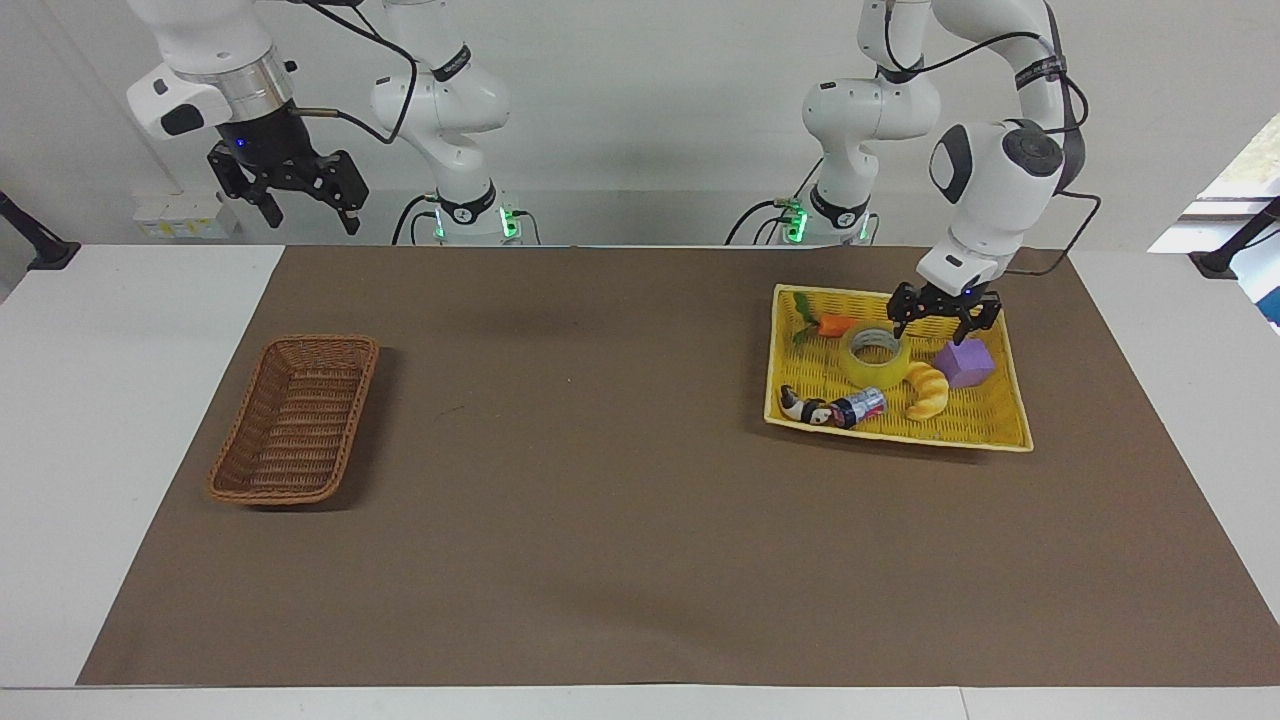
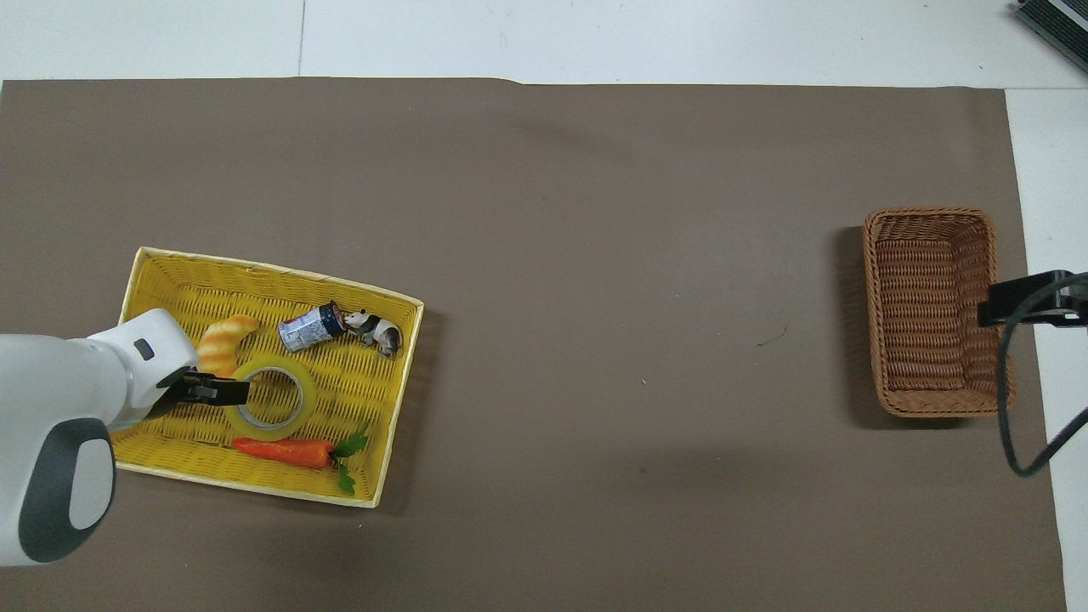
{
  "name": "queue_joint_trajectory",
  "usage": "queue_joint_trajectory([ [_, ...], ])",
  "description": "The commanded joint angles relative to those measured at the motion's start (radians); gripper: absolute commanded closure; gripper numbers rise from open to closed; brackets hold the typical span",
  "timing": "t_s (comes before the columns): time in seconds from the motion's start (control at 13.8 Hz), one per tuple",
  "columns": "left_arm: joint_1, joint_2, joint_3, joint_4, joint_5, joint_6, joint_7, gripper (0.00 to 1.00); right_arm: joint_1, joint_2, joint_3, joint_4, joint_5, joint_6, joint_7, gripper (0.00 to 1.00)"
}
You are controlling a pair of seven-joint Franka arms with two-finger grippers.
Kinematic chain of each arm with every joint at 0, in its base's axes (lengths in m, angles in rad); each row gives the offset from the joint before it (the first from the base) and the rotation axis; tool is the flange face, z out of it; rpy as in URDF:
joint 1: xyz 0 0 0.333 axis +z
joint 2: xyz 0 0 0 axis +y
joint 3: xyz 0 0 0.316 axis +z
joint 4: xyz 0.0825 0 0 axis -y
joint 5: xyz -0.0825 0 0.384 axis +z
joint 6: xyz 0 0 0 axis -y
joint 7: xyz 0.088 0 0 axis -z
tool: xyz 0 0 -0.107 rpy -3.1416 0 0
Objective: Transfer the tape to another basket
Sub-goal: 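Reach the left gripper into the yellow basket toward the tape roll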
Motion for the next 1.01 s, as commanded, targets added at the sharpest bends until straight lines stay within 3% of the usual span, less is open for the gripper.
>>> queue_joint_trajectory([
  [0.0, -0.029, -0.019, 0.012, -0.111, 0.005, 0.134, -0.03, 0.02, -0.005, -0.026, 0.0, -0.031, 0.006, 0.003, -0.02, 0.0],
  [0.07, -0.032, -0.015, 0.012, -0.128, 0.006, 0.157, -0.03, 0.16, -0.006, -0.026, 0.0, -0.031, 0.006, 0.003, -0.02, 0.0],
  [0.29, -0.032, 0.016, 0.011, -0.129, 0.006, 0.162, -0.029, 0.99, -0.006, -0.026, 0.0, -0.031, 0.006, 0.003, -0.02, 0.0],
  [0.65, -0.029, 0.059, 0.012, -0.05, 0.008, 0.105, -0.029, 1.0, -0.008, -0.026, 0.0, -0.031, 0.006, 0.003, -0.018, 0.0],
  [0.94, -0.011, 0.061, 0.015, 0.142, 0.006, -0.115, -0.015, 1.0, -0.014, -0.025, 0.0, -0.02, 0.009, -0.006, -0.021, 0.0],
])
